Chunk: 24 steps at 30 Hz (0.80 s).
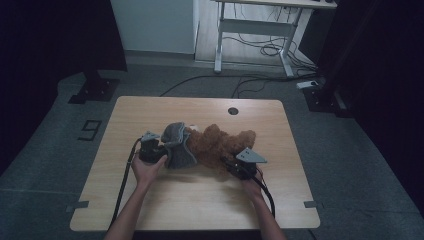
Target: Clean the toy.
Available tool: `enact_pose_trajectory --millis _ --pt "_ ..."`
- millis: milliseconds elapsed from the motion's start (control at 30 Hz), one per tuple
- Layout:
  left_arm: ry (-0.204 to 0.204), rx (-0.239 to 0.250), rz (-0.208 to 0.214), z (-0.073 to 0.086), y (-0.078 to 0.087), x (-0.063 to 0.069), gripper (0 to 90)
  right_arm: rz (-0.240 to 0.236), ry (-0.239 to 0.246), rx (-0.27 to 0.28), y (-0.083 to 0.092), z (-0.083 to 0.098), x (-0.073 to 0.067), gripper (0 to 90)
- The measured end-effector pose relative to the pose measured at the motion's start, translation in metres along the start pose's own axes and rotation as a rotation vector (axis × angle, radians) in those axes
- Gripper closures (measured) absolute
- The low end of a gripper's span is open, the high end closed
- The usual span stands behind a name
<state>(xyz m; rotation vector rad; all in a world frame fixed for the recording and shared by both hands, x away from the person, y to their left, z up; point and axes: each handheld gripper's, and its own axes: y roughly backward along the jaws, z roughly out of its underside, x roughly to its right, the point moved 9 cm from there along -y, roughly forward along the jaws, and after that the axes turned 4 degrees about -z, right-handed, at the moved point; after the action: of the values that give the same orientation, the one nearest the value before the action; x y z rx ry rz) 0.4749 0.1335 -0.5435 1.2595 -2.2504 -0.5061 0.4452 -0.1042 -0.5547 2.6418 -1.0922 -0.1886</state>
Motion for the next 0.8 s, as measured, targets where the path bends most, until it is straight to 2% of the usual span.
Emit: enact_pose_trajectory --millis 100,200,300,367,467,567,600,700,733,800 --pt "-0.003 -0.023 -0.003 0.0 -0.005 -0.004 83.9 0.027 0.01 -0.015 -0.008 0.003 0.008 65.1" --pt "-0.016 -0.044 0.002 0.006 -0.001 -0.004 83.8 0.019 -0.004 -0.041 -0.005 0.013 0.012 64.0" --pt "-0.011 -0.005 0.028 0.0 0.015 -0.001 83.5 -0.008 -0.002 -0.079 0.001 0.022 0.012 62.4" --pt "-0.032 0.027 0.04 -0.012 0.028 0.005 83.2 -0.01 0.015 -0.093 0.006 0.025 0.01 62.0" --pt "-0.074 0.081 0.069 -0.04 0.044 0.024 82.8 -0.011 0.024 -0.106 0.01 0.029 0.009 61.3" --pt "-0.13 0.101 0.09 -0.064 0.048 0.047 82.1 -0.019 0.034 -0.117 0.014 0.031 0.007 60.5" --pt "-0.163 0.102 0.084 -0.073 0.045 0.059 82.0 -0.017 0.04 -0.121 0.014 0.031 0.006 60.4" --pt "-0.226 0.083 0.074 -0.088 0.033 0.081 81.8 -0.011 0.054 -0.123 0.014 0.031 0.003 60.3" --pt "-0.245 0.062 0.062 -0.089 0.024 0.088 81.8 -0.012 0.053 -0.124 0.015 0.031 0.003 60.3" --pt "-0.254 0.013 0.049 -0.085 0.007 0.093 81.8 -0.013 0.048 -0.124 0.016 0.032 0.003 60.3"
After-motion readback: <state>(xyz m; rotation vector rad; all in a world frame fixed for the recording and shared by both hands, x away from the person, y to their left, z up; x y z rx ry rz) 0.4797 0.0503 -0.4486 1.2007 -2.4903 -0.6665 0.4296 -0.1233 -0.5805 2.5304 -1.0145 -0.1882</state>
